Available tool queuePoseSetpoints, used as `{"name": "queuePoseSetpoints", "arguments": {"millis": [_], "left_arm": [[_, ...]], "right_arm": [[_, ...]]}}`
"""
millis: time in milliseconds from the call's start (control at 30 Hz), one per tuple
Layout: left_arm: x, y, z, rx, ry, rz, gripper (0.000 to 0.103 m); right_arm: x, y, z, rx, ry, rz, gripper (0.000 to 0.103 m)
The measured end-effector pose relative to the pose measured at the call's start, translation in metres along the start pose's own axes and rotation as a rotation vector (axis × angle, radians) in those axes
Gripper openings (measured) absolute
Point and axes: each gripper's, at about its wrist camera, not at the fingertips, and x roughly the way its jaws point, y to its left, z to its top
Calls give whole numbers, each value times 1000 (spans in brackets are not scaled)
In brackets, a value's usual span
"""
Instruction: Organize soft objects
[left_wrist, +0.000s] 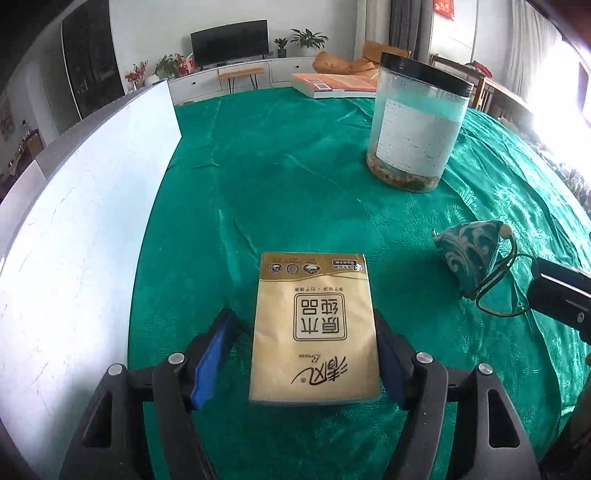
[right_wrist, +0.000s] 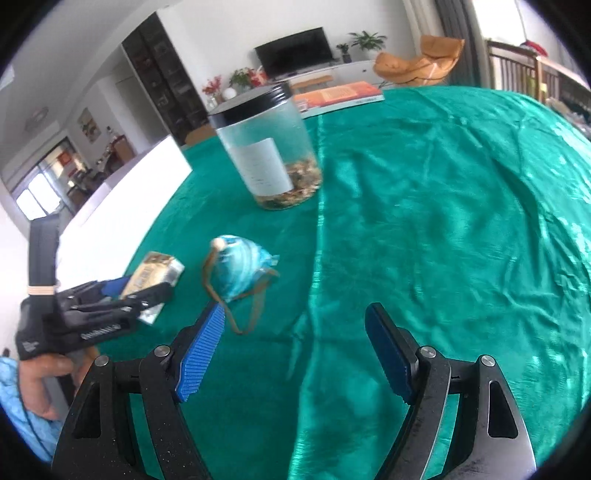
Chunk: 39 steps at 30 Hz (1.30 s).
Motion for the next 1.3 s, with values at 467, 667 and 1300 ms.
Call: {"name": "queuePoseSetpoints", "arguments": {"millis": [467, 667, 1300], "left_arm": [[-21, 30, 59, -222, -40, -122, 52], [-29, 42, 120, -284, -91, -134, 52], [-192, 240, 20, -424, -161, 314, 100]], "right_arm": [[31, -32, 89, 26, 58, -131, 39], [13, -72, 162, 105, -16, -189, 39], [-2, 269, 176, -345, 86, 396, 46]]}}
